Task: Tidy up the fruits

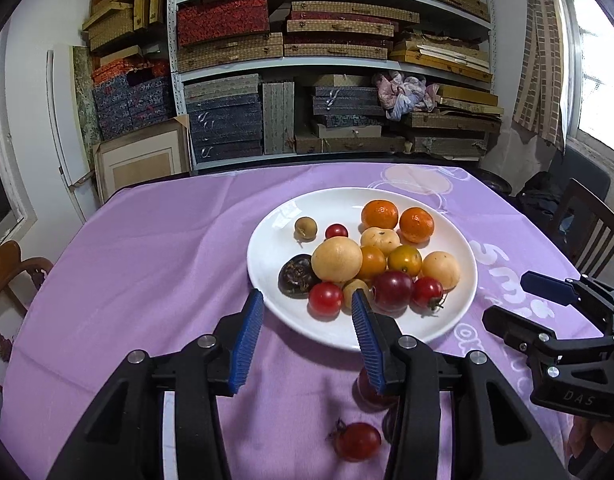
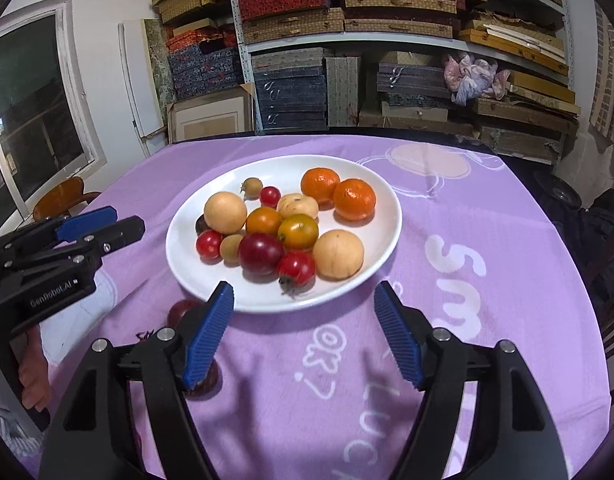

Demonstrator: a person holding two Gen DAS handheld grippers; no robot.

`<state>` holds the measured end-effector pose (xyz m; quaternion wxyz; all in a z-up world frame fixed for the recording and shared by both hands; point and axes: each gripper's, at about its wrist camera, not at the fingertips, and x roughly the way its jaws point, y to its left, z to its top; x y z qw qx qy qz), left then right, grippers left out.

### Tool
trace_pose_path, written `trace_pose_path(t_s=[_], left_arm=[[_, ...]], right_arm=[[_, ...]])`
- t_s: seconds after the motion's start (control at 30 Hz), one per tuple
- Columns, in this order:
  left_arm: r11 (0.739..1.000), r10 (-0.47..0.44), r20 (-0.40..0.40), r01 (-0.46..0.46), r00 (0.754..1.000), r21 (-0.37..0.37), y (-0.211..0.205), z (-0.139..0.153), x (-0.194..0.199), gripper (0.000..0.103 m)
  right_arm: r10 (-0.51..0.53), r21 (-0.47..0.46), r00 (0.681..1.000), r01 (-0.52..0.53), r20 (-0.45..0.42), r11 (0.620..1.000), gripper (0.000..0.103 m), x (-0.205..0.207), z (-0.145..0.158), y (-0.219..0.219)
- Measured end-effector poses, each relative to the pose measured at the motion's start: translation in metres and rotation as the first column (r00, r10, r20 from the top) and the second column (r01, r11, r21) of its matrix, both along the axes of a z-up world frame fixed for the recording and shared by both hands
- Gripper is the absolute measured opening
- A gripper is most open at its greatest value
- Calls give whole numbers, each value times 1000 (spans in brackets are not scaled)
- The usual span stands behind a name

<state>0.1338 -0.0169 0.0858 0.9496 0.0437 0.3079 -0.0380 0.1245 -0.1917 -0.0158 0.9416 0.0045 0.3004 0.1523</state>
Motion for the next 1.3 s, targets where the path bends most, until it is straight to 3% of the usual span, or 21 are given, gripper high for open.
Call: trace_pose_path(t_s=[0.07,0.13,0.3,0.53,0.67,0.8,0.97,1.3], left_arm=[[1000,3,14,-3,1000,19,0,0,-17,49],[1000,7,23,-8,1000,27,0,0,-33,58],[999,-36,-5,36,999,12,4,-8,-76,64],[990,-138,-45,138,989,2,1,-21,-124,66],[982,-189,-60,190,980,2,-7,-29,-143,73],[972,-224,-89,229,971,53,-24,-46,-152,74],[965,-250,-120,258,961,51,-36,-57,-152,74],[980,-179,-166,191,970,54,-29,-74,-132,74]], right_arm=[[1,7,1000,-1,5,1000,73,-17,-7,-2],[2,20,1000,-2,0,1000,76,-30,-13,-4],[5,44,1000,-4,-9,999,76,-48,-23,-11],[-18,90,1000,19,-12,996,80,-47,-23,-23],[-25,127,999,27,-20,992,82,-43,-23,-31],[-18,133,1000,21,-26,991,82,-42,-23,-33],[-18,147,1000,21,-20,989,83,-42,-21,-36],[-19,170,999,24,-30,985,84,-41,-21,-41]])
